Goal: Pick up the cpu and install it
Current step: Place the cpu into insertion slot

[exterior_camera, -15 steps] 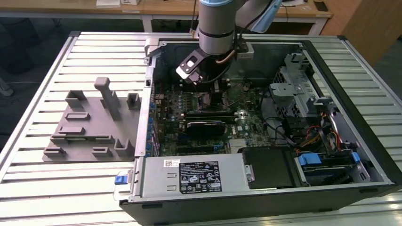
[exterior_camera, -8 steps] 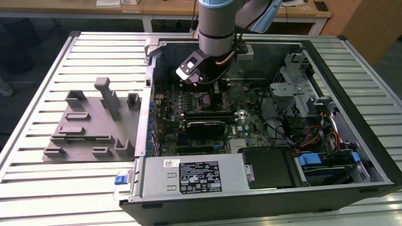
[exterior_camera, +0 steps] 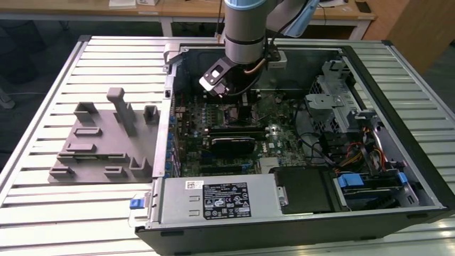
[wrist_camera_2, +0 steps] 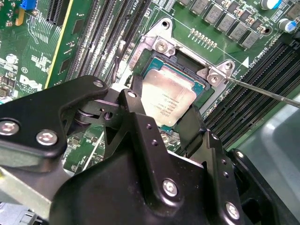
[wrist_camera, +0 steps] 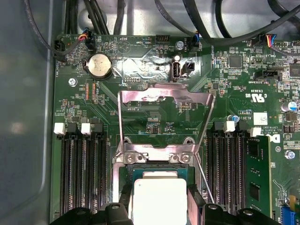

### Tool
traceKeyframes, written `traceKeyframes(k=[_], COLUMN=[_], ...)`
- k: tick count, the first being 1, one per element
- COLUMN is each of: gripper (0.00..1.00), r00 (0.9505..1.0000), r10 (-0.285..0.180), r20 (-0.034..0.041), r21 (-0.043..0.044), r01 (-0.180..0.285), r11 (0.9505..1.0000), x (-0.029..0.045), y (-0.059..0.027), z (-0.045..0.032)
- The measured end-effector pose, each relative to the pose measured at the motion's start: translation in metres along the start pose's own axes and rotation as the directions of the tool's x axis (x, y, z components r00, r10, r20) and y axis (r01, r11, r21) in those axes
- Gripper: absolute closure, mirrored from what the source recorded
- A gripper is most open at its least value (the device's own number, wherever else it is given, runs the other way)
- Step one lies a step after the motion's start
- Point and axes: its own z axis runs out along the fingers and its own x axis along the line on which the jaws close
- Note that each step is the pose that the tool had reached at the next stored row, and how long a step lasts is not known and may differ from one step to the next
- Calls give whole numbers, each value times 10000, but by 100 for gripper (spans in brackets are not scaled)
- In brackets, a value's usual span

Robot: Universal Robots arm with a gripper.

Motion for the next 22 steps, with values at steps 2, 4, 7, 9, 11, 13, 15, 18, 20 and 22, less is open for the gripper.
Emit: traceKeyframes(k=[2,4,7,9,11,13,15,18,20,22], gripper=[46,46,45,38,38,38,38,38,38,38], r00=[10000,10000,10000,10000,10000,10000,10000,10000,10000,10000], r10=[0,0,0,0,-1,0,0,0,0,0], r20=[0,0,0,0,0,-1,-1,0,-1,-1], r21=[0,0,0,0,0,-1,-1,0,-1,0], r01=[0,0,0,0,1,0,0,0,0,0], r11=[10000,10000,10000,10000,10000,10000,10000,10000,10000,10000], x=[0,0,0,0,0,0,-1,-4,-5,-6], y=[0,0,0,0,0,0,2,4,6,9], z=[0,1,1,2,2,-6,-31,-84,-120,-164])
